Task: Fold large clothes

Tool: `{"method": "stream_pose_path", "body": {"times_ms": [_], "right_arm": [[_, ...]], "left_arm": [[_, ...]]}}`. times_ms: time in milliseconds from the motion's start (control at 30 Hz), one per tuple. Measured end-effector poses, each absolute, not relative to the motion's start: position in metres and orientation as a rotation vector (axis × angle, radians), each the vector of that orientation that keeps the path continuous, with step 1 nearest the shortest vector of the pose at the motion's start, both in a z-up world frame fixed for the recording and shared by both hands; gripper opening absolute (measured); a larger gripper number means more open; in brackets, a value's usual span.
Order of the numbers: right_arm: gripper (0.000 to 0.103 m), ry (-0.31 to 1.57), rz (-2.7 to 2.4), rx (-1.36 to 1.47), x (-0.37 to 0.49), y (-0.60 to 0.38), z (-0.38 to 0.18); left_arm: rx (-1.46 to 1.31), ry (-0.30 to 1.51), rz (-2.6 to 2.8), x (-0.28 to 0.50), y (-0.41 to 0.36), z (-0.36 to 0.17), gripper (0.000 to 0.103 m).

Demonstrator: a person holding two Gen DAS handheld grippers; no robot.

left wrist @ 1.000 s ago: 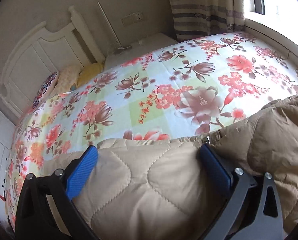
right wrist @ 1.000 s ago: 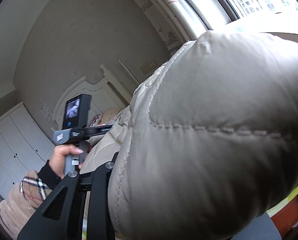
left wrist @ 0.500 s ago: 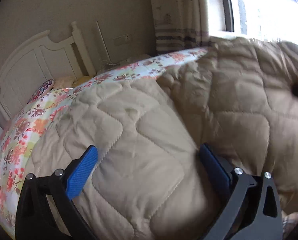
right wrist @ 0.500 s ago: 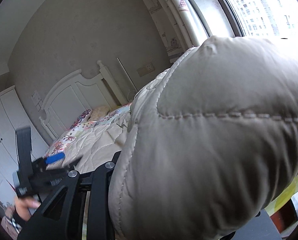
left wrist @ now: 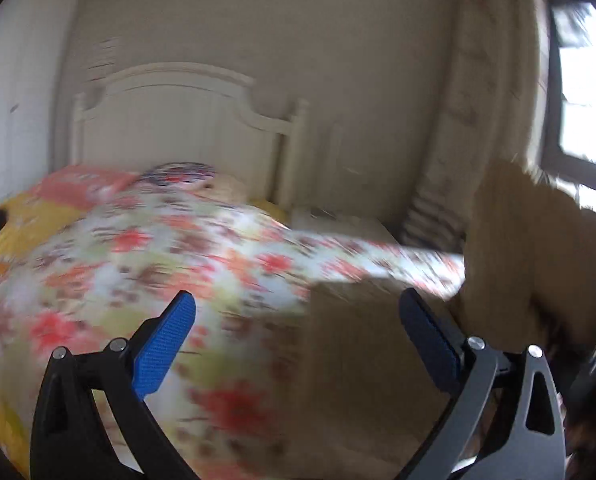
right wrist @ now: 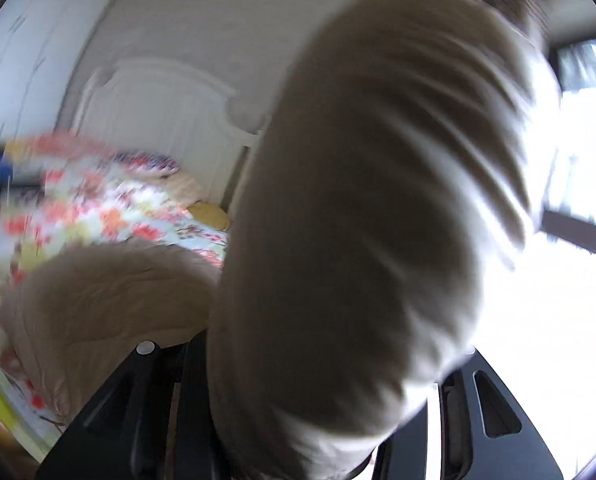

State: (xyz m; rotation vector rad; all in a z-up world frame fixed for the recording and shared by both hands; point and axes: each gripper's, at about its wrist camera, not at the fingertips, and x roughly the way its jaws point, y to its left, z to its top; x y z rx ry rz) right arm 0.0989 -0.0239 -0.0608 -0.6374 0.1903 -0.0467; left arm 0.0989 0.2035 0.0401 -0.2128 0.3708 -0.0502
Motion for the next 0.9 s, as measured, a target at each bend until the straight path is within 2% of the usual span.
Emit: {"method": "stream_pose_path", "body": {"times_ms": [67,133,200,500,633,700,767,833,900], "right_arm": [[0.046,0.194,-0.014,-0.904,0.104,0.032,-0.102],[0.056,0.219,0.018,-1.218,0.107,0.073,-0.164],[0.057,0.108,-0.02,-1.416,0.102,0.091,-0.211],[0.056,0.098,-0.009,-1.377,0.111,0.081,-0.208],[0.059,0.06,-0.012,-1.38,0.098,0.06,-0.21],[0.059,0.079,0.034,-1.4,0.094,0.052,-0.212],[0.065,0.058,0.077,-1.402,0.082,0.042,-0.21],[0.088,0.055,0.152,-1.332,0.065,0.025,-0.198],[0.089,0.15,0.297,-1.214,0.052,0.004,-0.178]], "left_arm": [[-0.26,0.355,-0.015,0.088,0.232,0.046,0.101],[-0.267,0.359,-0.023,0.083,0.243,0.05,0.101],[-0.243,0.394,-0.076,0.084,0.239,0.049,0.101],[-0.067,0.589,-0.432,0.162,0.14,0.045,0.101],[0.074,0.831,-0.311,0.225,0.108,-0.014,0.101],[-0.114,0.907,-0.403,0.243,0.128,-0.046,0.101],[-0.16,0.885,-0.41,0.239,0.141,-0.053,0.101],[-0.085,0.844,-0.359,0.227,0.136,-0.05,0.101],[-0.059,0.821,-0.33,0.221,0.133,-0.049,0.101]]}}
